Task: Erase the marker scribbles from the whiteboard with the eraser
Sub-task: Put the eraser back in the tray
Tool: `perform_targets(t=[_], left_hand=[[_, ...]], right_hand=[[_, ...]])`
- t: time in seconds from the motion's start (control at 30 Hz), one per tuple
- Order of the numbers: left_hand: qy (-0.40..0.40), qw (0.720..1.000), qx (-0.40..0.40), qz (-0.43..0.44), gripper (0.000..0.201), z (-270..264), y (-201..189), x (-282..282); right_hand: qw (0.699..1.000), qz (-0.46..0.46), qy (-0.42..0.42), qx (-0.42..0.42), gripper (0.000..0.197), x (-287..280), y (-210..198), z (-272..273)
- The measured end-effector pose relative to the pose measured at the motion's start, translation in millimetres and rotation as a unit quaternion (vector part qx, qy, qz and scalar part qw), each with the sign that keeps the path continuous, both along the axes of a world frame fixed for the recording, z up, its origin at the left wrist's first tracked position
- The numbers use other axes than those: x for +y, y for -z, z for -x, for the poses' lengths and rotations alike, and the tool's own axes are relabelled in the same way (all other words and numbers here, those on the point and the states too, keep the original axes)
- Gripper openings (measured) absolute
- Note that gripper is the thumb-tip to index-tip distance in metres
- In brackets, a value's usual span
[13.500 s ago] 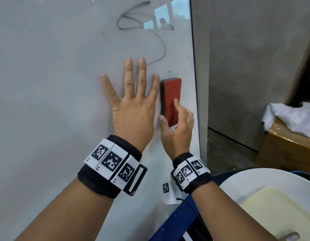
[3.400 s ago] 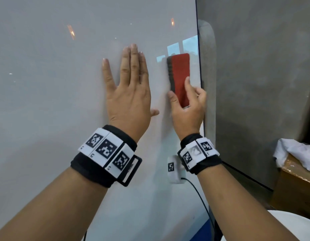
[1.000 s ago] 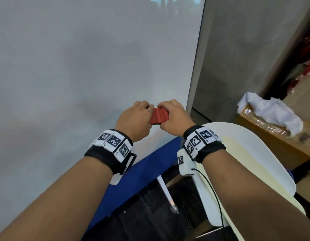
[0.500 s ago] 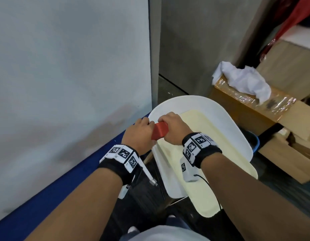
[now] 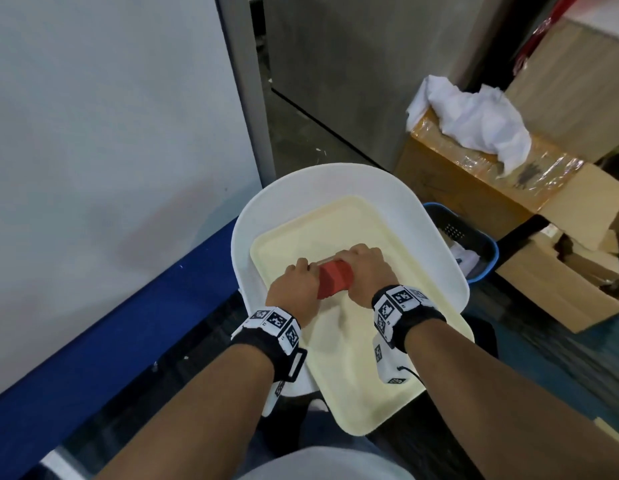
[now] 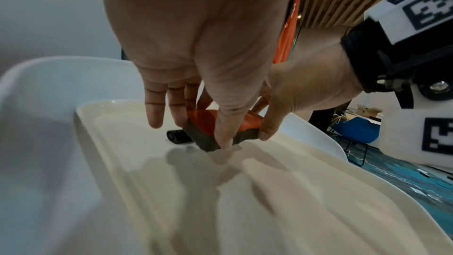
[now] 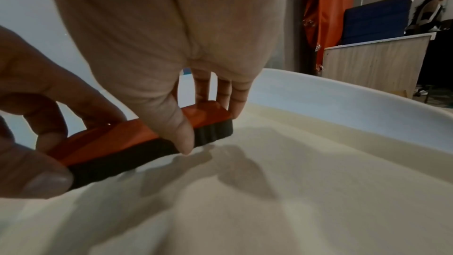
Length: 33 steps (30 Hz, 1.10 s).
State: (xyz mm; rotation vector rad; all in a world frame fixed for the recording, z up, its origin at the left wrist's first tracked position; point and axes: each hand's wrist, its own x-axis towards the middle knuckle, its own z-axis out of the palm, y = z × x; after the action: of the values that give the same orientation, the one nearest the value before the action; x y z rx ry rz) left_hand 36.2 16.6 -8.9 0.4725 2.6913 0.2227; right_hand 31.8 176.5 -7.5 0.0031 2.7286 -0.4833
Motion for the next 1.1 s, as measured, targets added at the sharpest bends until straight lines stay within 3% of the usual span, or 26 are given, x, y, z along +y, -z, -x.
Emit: perform_targets(t=[0.4, 0.9, 1.1], left_hand=[[-0.021, 0.999, -0.035, -0.008, 0.042, 11, 30, 33], [-0.032, 0.999, -0.032, 0.001, 0.045, 11, 39, 36], [-0.019, 1.000, -0.007, 0.008, 0.063, 7, 30, 32]], right_hand=[[0.999, 0.018, 0.024, -0.034, 0.064, 27, 34, 11], [0.999, -0.001, 0.027, -0.041, 0.064, 24, 39, 13], [0.999, -0.038, 0.031, 0.005, 0.061, 21, 30, 10]])
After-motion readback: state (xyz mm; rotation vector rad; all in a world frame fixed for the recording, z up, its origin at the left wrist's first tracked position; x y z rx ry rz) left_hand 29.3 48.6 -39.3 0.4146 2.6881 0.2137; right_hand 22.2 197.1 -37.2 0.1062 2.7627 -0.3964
